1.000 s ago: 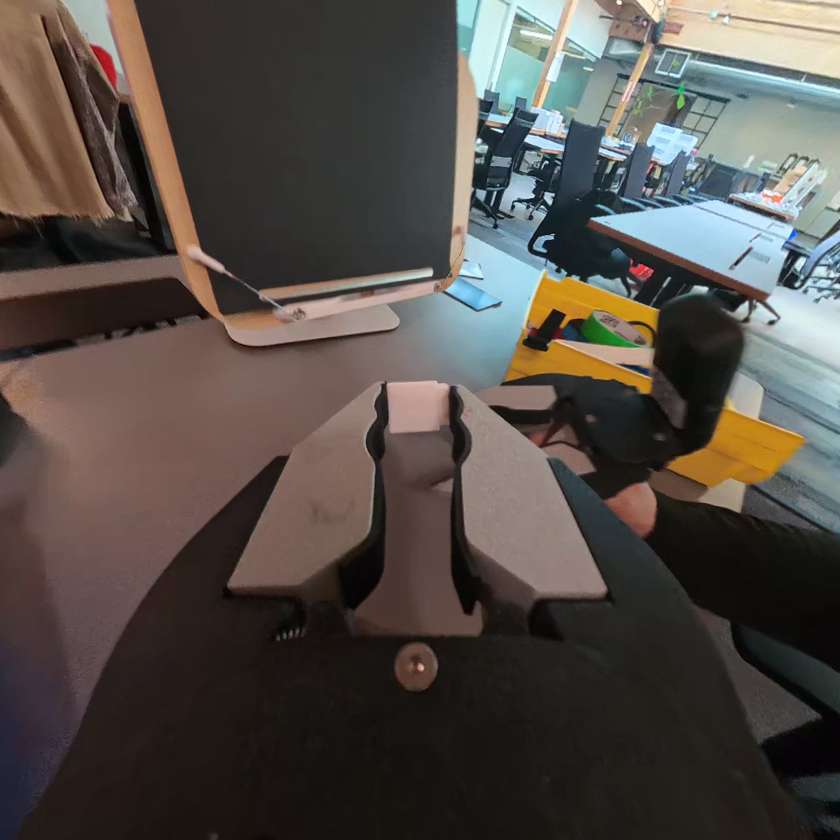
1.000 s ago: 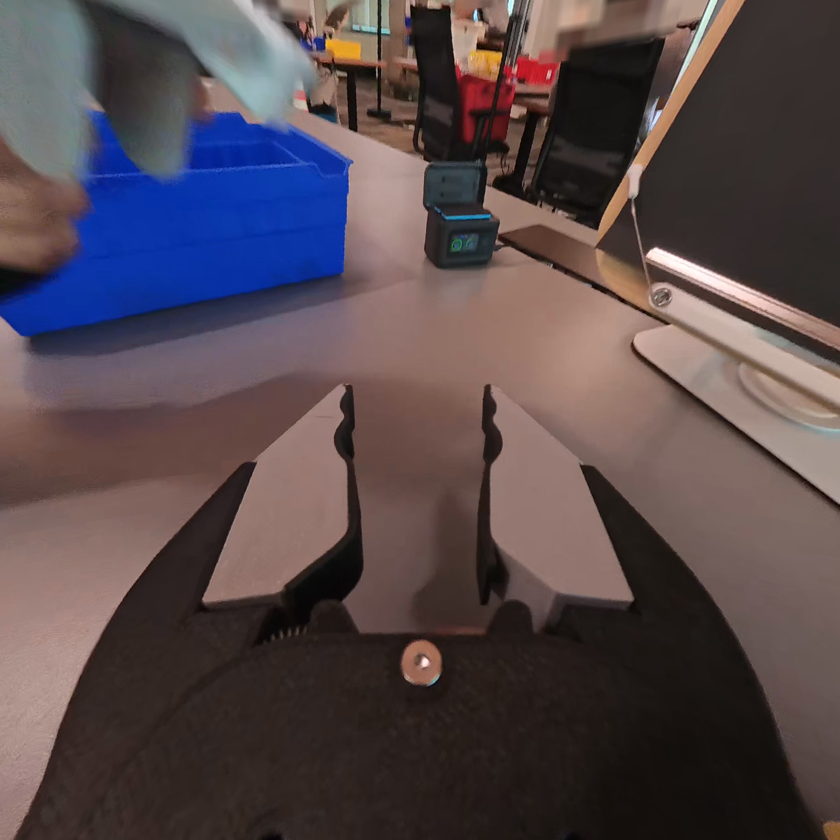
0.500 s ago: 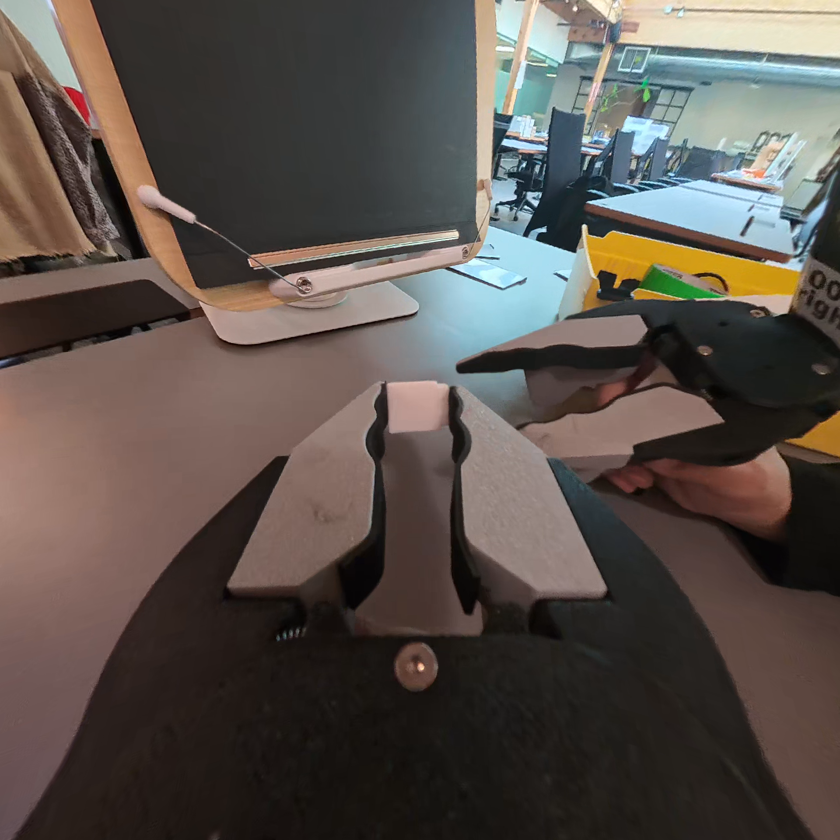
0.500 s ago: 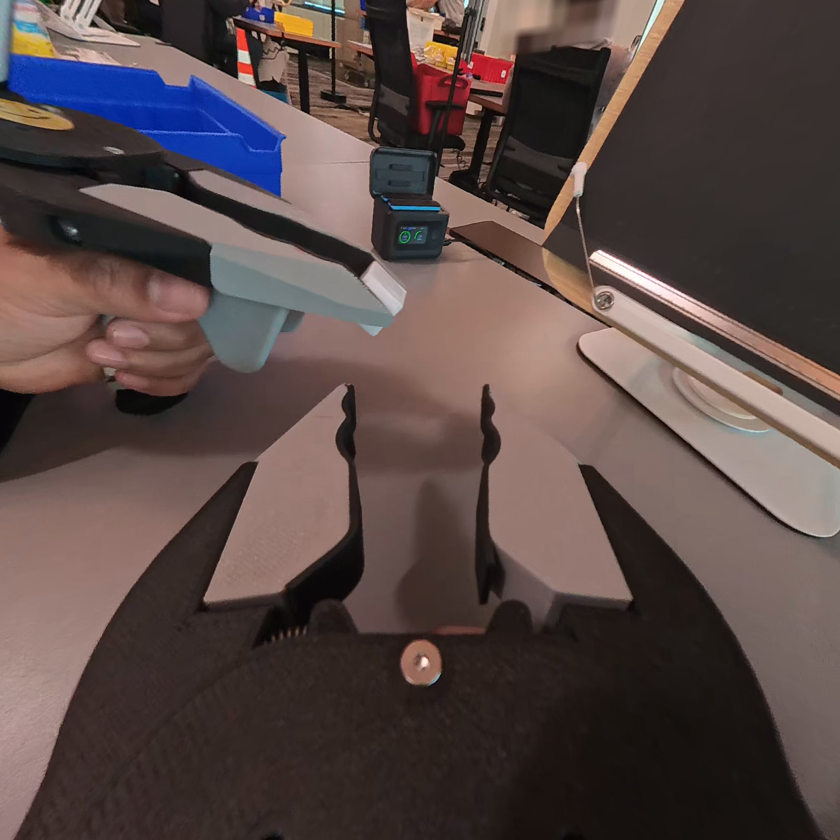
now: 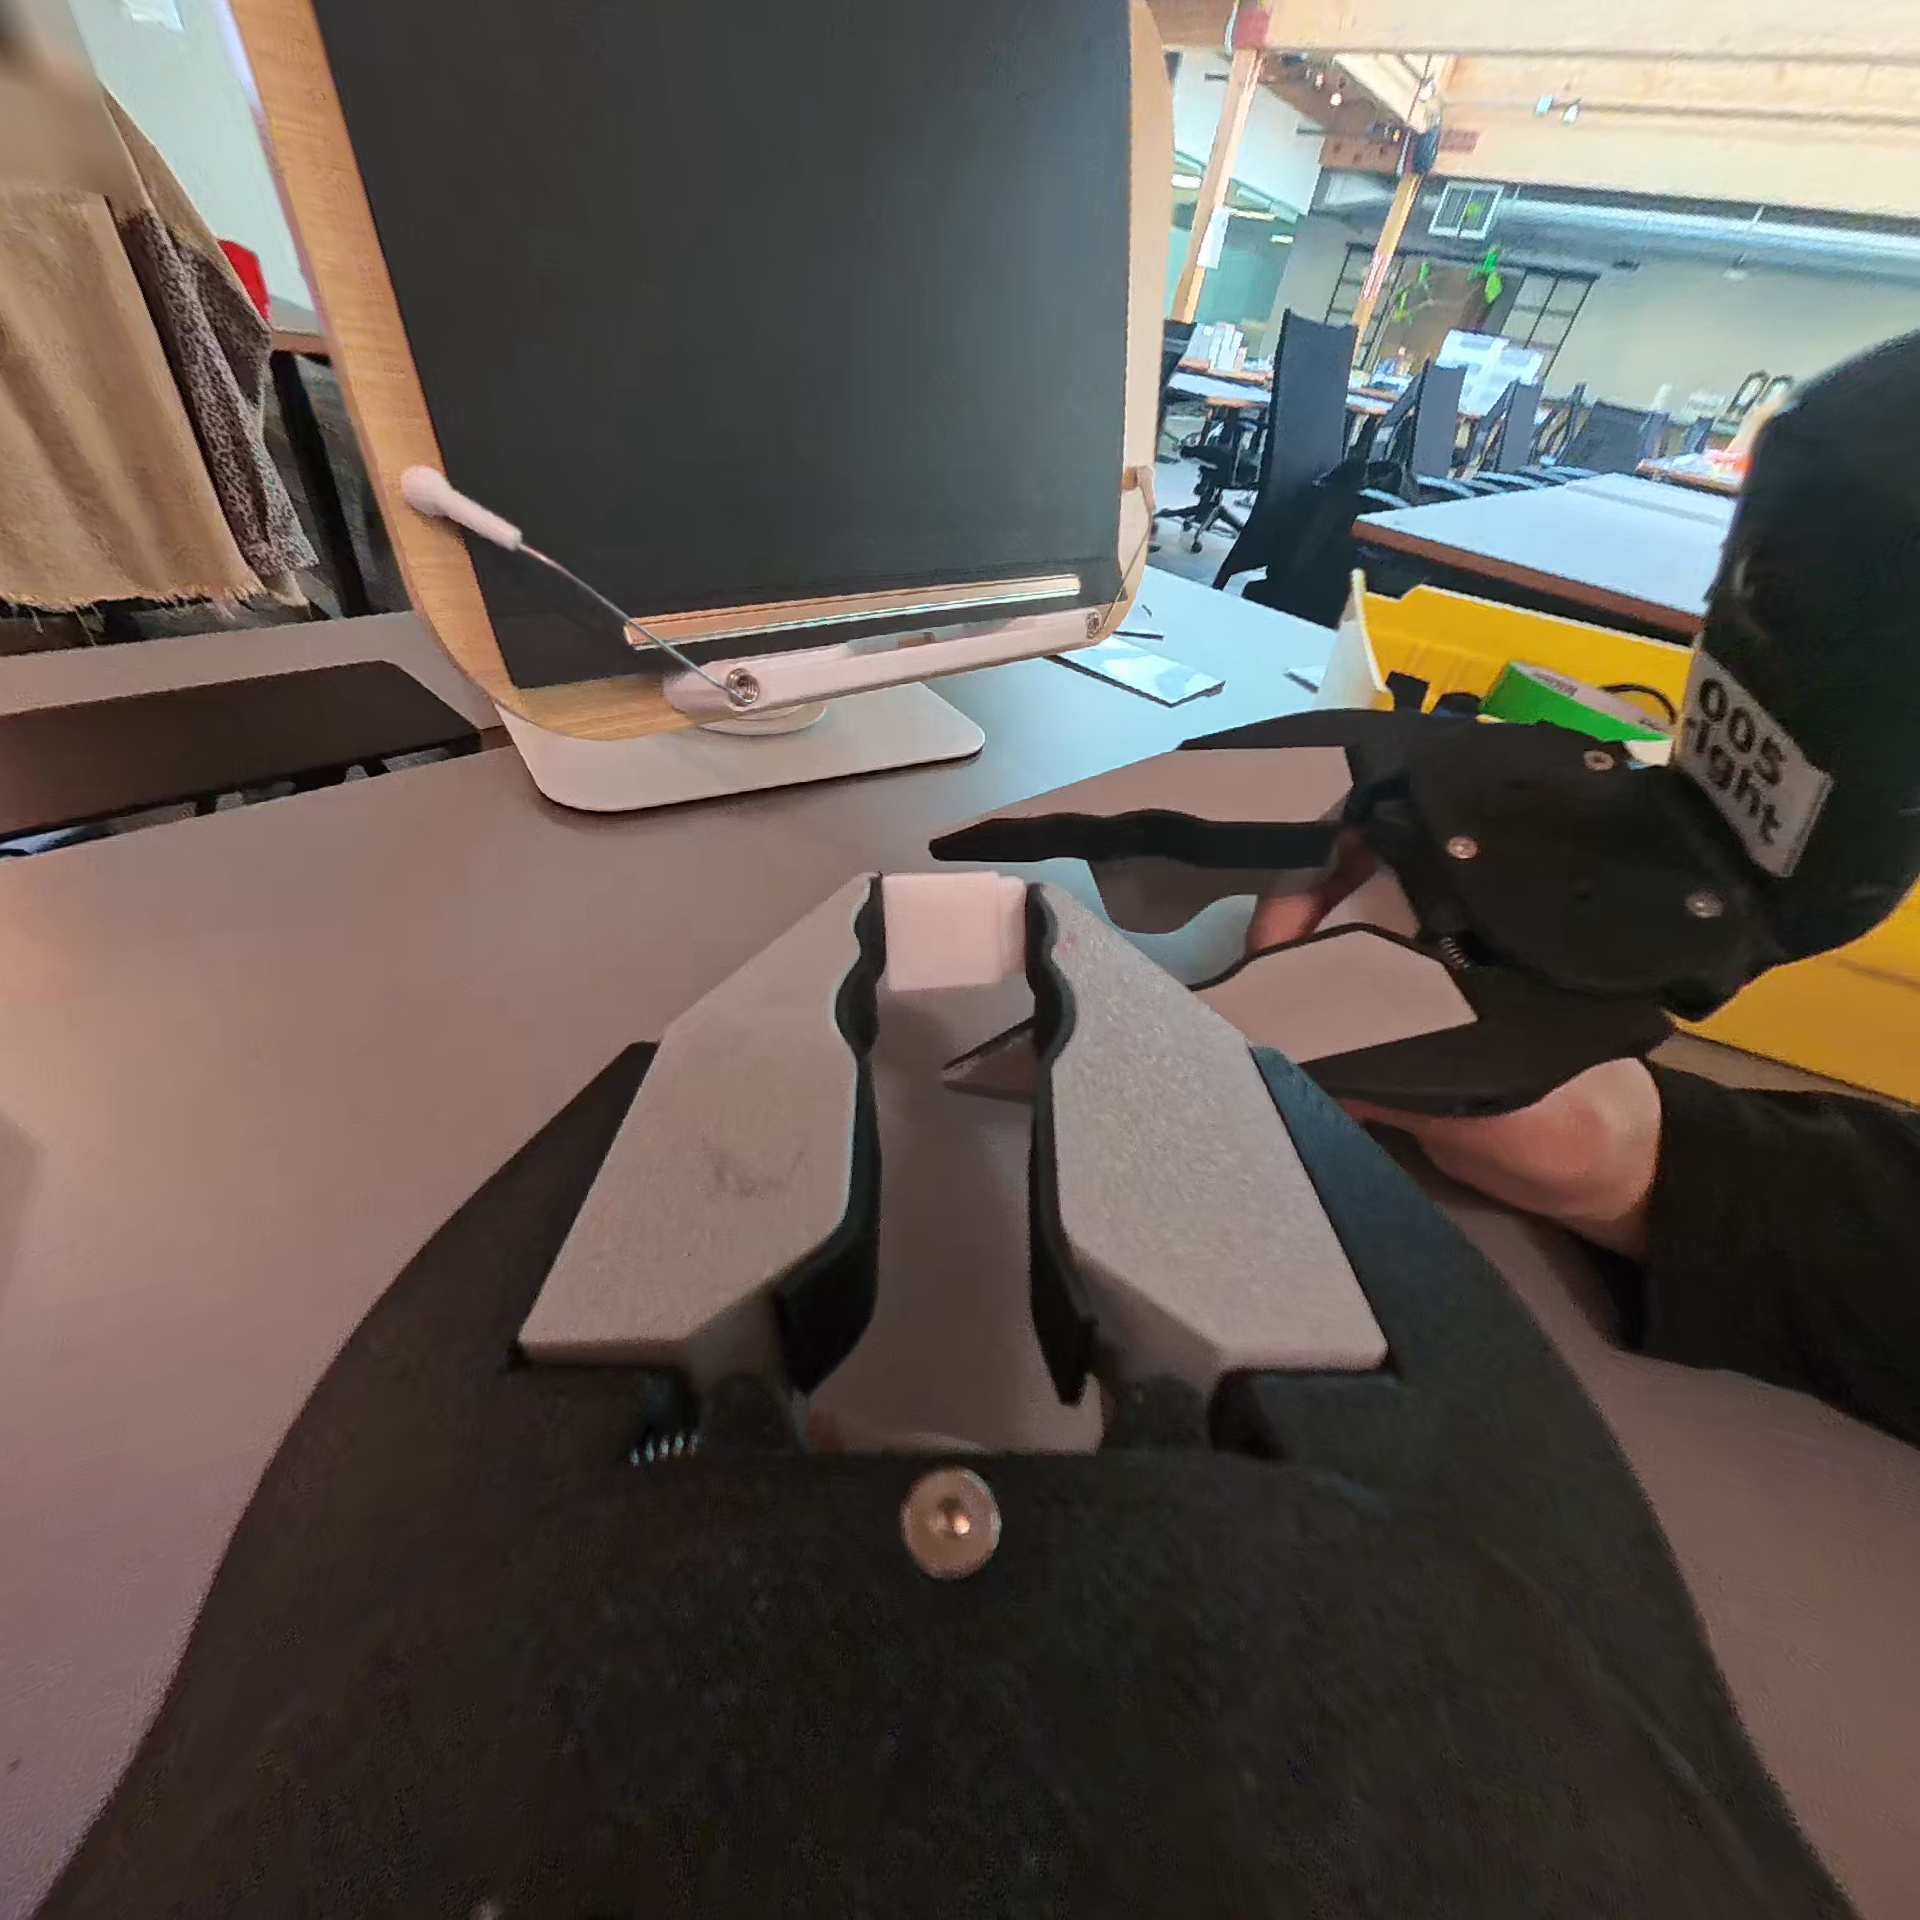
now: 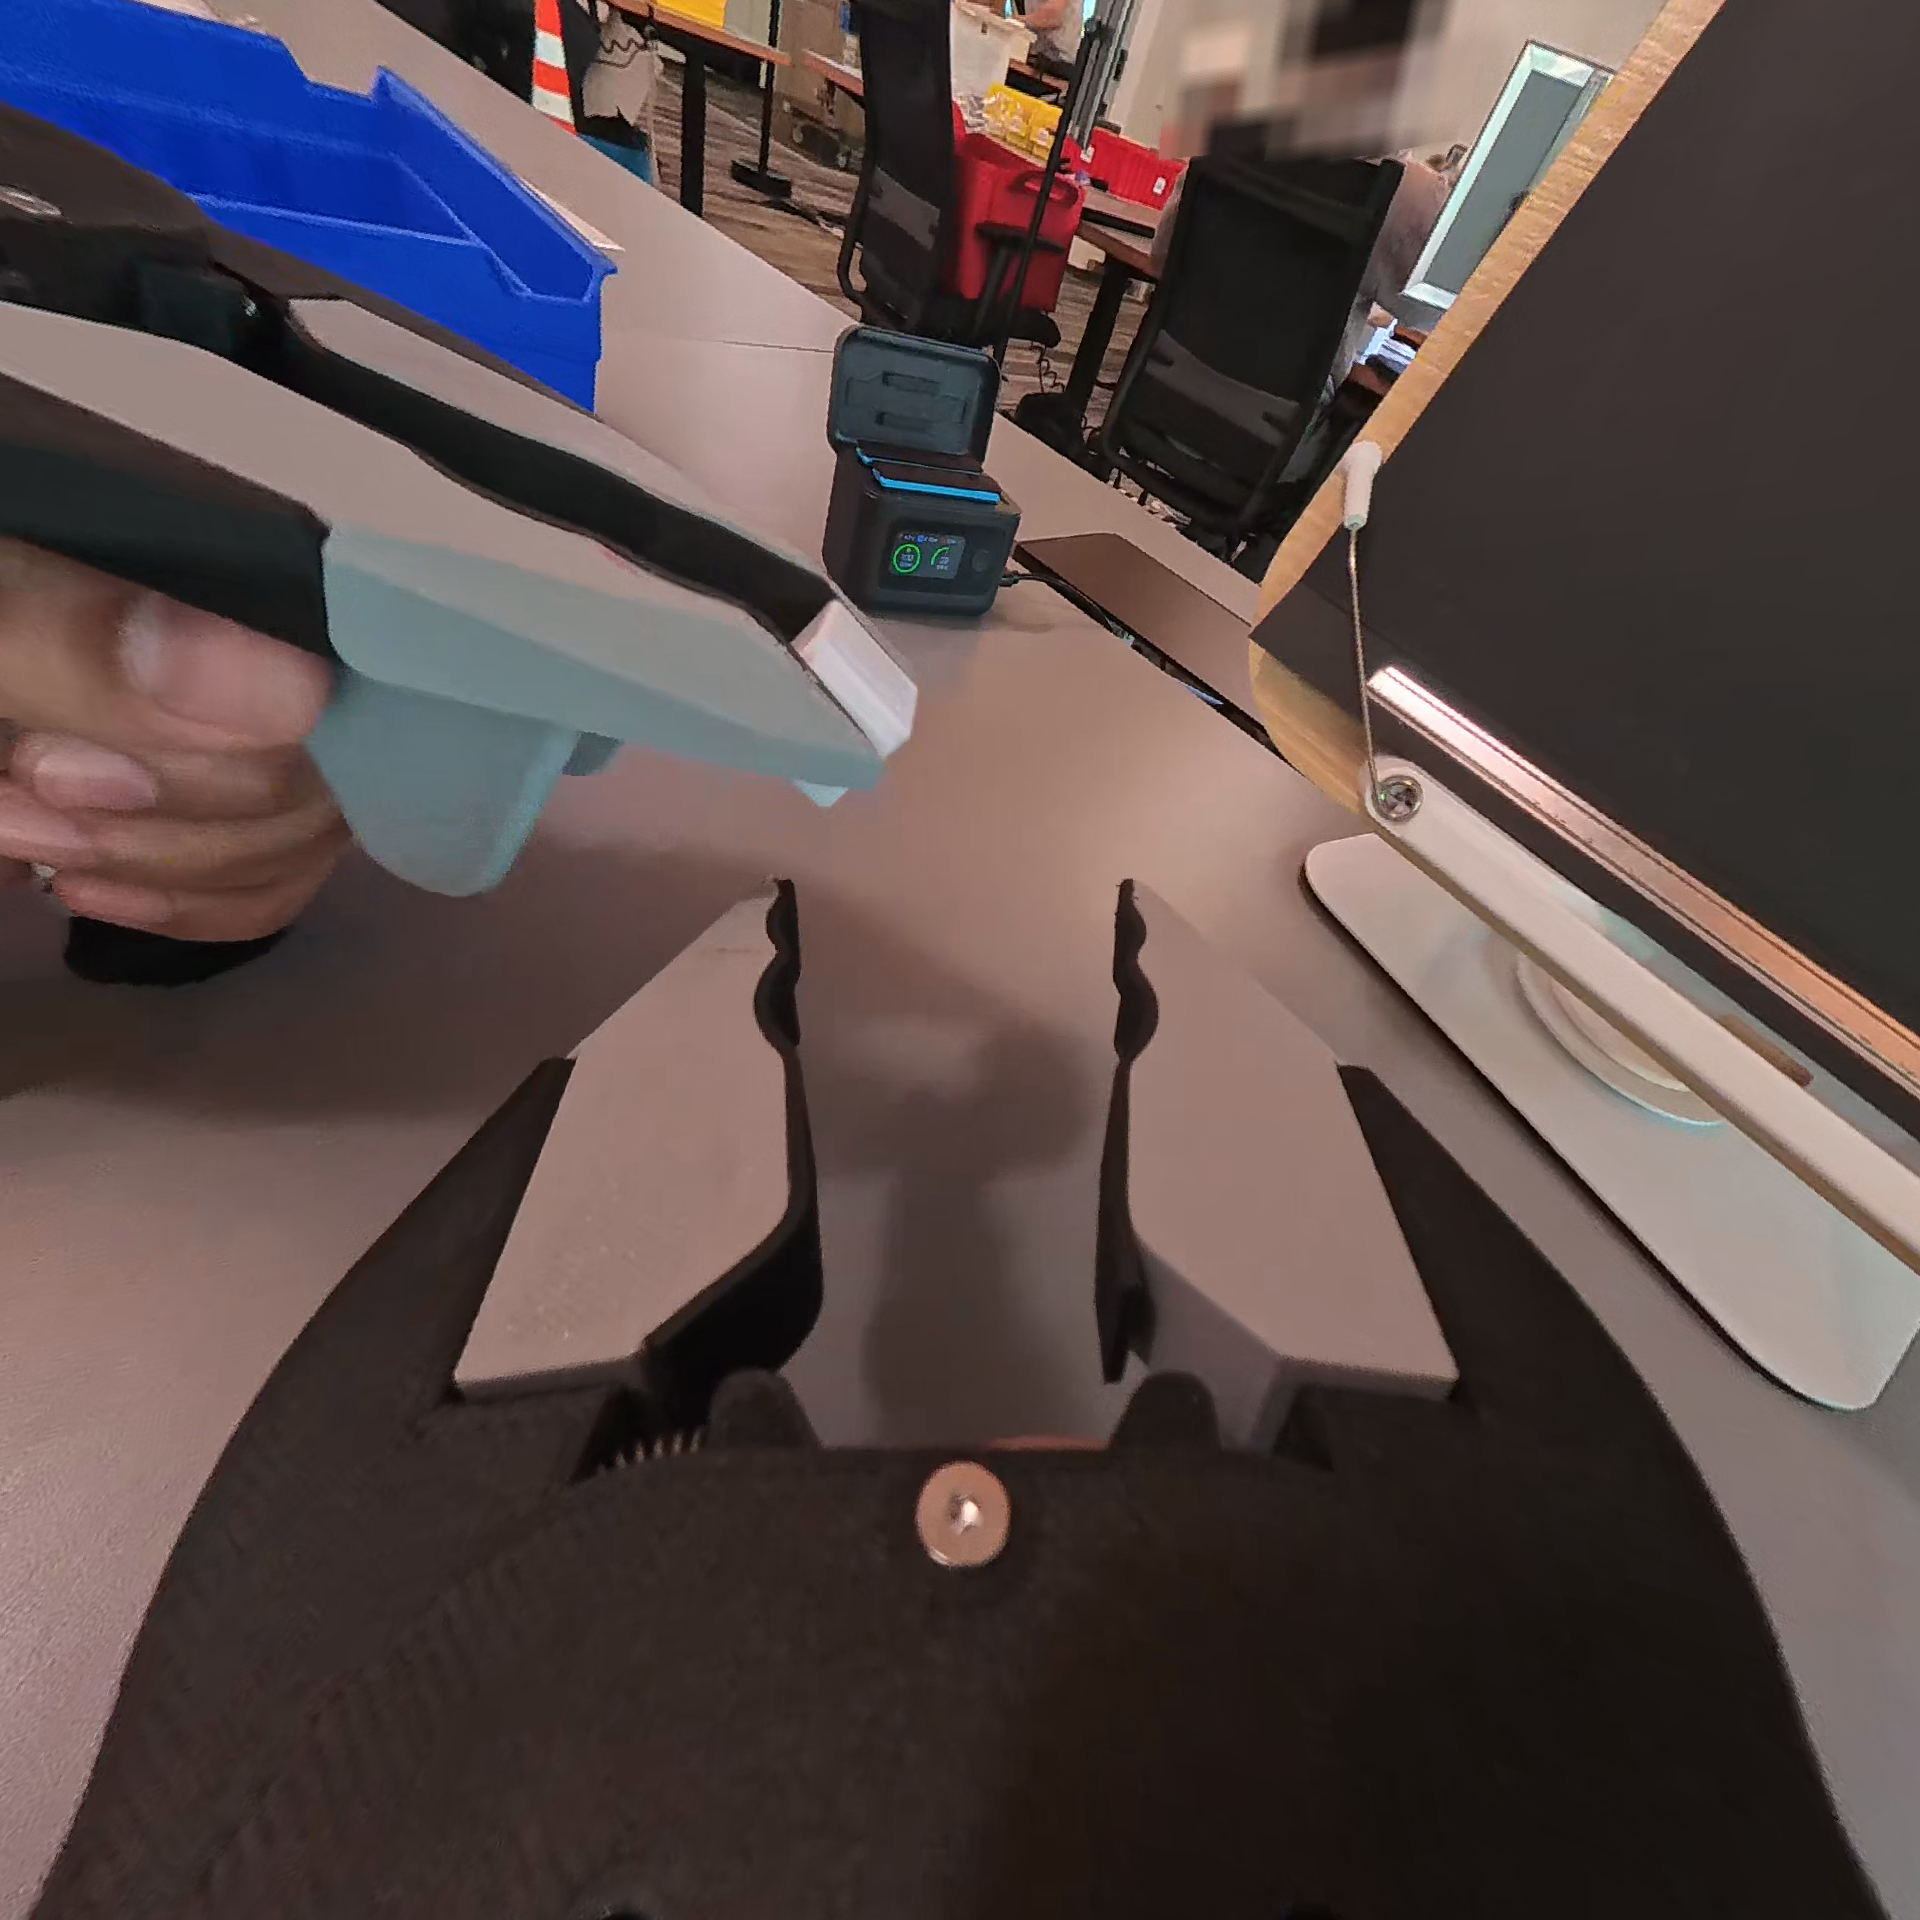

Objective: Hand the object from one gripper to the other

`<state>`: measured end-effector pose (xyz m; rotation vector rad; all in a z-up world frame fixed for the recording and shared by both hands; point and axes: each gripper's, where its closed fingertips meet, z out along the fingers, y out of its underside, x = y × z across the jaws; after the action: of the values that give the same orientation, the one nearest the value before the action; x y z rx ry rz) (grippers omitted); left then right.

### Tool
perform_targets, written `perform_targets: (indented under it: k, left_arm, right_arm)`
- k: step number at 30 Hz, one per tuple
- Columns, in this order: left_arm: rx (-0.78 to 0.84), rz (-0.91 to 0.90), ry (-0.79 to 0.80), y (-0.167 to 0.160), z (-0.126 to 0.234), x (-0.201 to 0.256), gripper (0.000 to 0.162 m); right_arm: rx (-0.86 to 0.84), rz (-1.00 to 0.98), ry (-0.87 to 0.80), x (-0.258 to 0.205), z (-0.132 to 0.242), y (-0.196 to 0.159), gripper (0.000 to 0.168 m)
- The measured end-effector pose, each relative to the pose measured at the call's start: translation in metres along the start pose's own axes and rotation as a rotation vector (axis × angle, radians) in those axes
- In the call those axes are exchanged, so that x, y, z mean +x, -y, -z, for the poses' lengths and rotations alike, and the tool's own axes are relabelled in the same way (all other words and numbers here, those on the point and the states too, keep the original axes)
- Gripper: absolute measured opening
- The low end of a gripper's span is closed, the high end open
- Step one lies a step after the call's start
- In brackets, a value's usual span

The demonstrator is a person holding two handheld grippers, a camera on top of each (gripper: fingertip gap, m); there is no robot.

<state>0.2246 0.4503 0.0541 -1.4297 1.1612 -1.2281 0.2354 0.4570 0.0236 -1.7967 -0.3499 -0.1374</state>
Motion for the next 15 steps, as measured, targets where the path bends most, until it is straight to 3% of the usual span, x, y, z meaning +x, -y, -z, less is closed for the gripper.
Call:
perform_targets:
  k: [7,15]
  left_arm:
    - [0.052,0.119,-0.061,0.008,0.005,-0.001,0.024]
    - [0.153,0.444,-0.313,0.029,0.019,0.007,0.024]
  right_arm:
    - [0.008,0.031,0.060,-0.011,-0.007,0.003,0.057]
    - [0.067,-0.014,0.114,-0.015,-0.007,0.014,0.055]
